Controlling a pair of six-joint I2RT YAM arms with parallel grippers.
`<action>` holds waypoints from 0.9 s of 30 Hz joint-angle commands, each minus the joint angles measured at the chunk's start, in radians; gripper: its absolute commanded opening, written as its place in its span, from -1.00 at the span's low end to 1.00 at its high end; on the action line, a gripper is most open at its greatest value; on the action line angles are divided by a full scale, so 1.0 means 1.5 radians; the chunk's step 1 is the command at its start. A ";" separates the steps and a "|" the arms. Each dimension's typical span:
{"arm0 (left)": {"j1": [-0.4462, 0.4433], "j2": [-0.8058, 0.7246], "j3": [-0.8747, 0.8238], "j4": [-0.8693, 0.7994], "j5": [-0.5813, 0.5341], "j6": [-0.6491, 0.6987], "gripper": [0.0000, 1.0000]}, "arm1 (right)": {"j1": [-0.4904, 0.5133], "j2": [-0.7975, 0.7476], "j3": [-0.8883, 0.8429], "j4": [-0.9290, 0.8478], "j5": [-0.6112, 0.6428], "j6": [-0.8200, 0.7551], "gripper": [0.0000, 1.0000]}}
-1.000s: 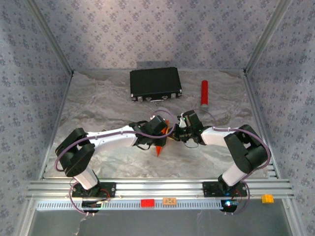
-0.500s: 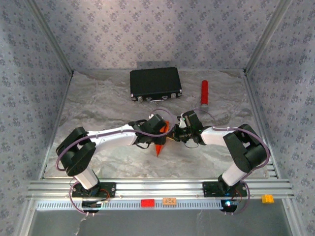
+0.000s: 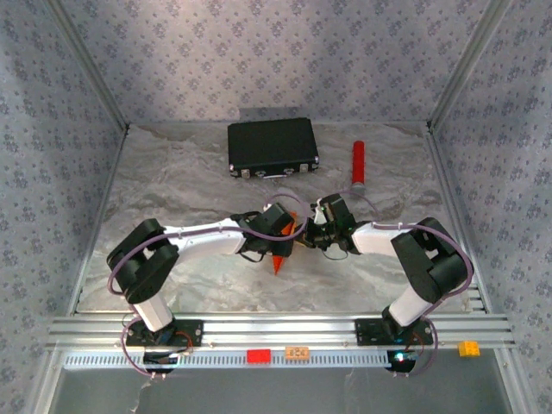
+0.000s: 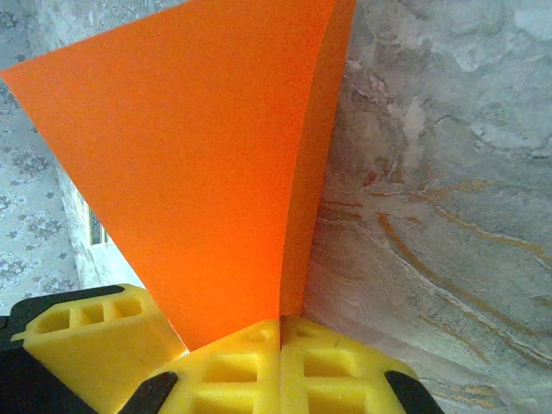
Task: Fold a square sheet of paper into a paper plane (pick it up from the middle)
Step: Turn over a paper plane at the center of the table.
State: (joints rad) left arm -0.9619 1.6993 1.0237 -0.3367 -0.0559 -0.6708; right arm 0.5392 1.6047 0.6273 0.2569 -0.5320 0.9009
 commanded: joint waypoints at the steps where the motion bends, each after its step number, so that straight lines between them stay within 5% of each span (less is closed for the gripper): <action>1: 0.002 0.007 0.000 0.009 0.016 -0.003 0.02 | -0.004 0.005 0.012 -0.017 -0.007 -0.001 -0.89; 27: 0.002 0.026 0.004 0.004 0.024 -0.001 -0.50 | -0.006 0.001 0.009 -0.020 -0.005 0.000 -0.89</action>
State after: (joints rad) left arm -0.9619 1.7241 1.0237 -0.3355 -0.0292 -0.6735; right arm 0.5362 1.6047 0.6273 0.2569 -0.5320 0.9009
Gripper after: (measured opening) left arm 0.254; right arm 0.066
